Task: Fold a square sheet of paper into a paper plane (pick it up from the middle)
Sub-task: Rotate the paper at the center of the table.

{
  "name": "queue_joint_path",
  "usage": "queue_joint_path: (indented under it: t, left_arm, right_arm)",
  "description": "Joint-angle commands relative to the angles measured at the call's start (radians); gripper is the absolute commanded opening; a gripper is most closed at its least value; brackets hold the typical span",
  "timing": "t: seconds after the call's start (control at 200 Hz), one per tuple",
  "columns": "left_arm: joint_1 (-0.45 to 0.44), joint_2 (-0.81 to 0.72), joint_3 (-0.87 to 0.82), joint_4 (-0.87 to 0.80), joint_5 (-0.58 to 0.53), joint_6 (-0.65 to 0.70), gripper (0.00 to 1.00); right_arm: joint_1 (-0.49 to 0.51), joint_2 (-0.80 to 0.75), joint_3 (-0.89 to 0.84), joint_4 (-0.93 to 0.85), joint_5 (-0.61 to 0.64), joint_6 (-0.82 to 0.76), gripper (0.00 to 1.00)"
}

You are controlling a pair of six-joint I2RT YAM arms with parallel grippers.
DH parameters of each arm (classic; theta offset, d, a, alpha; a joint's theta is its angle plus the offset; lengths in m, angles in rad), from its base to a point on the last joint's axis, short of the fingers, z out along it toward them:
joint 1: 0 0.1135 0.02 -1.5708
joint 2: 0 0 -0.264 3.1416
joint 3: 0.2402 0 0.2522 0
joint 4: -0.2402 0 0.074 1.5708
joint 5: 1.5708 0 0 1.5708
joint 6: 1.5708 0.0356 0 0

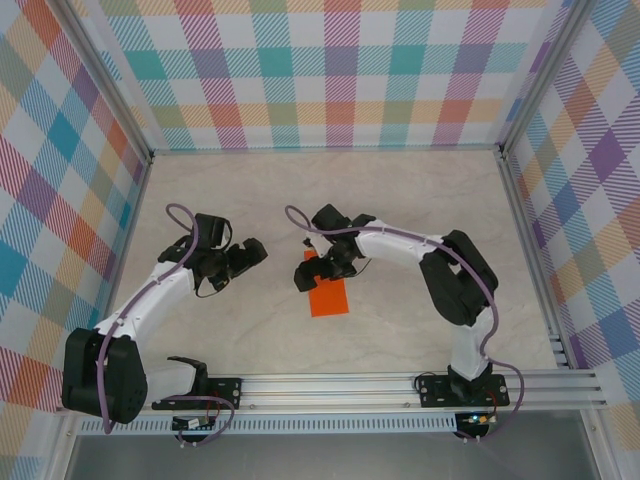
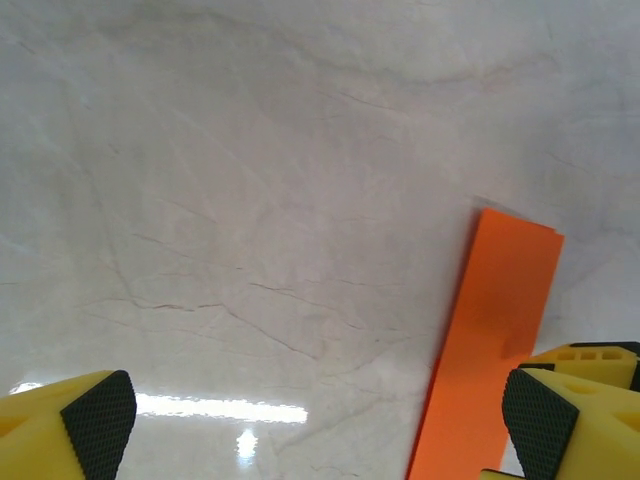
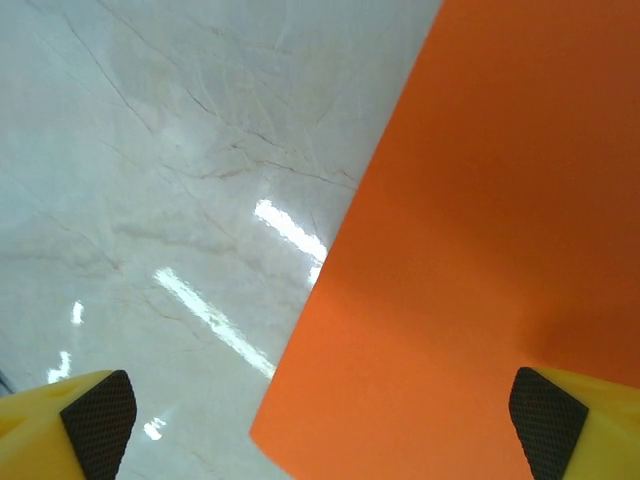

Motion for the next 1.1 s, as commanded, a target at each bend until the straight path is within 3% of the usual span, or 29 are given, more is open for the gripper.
queue_joint_path:
  t: [0.0, 0.13, 0.315, 0.485, 0.63, 0.915, 1.095]
  left_arm:
    - [-0.039, 0.018, 0.020, 0.045, 0.086, 0.030, 0.95]
    - [-0.120, 0.052, 0.026, 0.124, 0.127, 0.006, 0.88]
    - [-0.243, 0.168, 0.061, 0.278, 0.179, -0.058, 0.71]
    - [-0.322, 0.310, 0.135, 0.311, 0.180, -0.075, 0.58]
    - [-0.343, 0.367, 0.169, 0.309, 0.166, -0.074, 0.56]
    - [-0.348, 0.393, 0.174, 0.301, 0.152, -0.075, 0.54]
    - [-0.348, 0.410, 0.180, 0.297, 0.156, -0.074, 0.54]
  right_arm:
    - [-0.014, -0.150, -0.063, 0.065, 0.057, 0.186, 0.99]
    - [-0.032, -0.270, -0.195, 0.067, 0.174, 0.413, 0.97]
    - [-0.055, -0.411, -0.374, 0.115, 0.170, 0.587, 0.92]
    - [-0.077, -0.404, -0.446, 0.171, 0.073, 0.596, 0.81]
    - [-0.082, -0.356, -0.459, 0.192, -0.002, 0.570, 0.67]
    - [-0.083, -0.274, -0.450, 0.212, -0.085, 0.543, 0.55]
    - [-0.083, -0.265, -0.455, 0.216, -0.103, 0.534, 0.54]
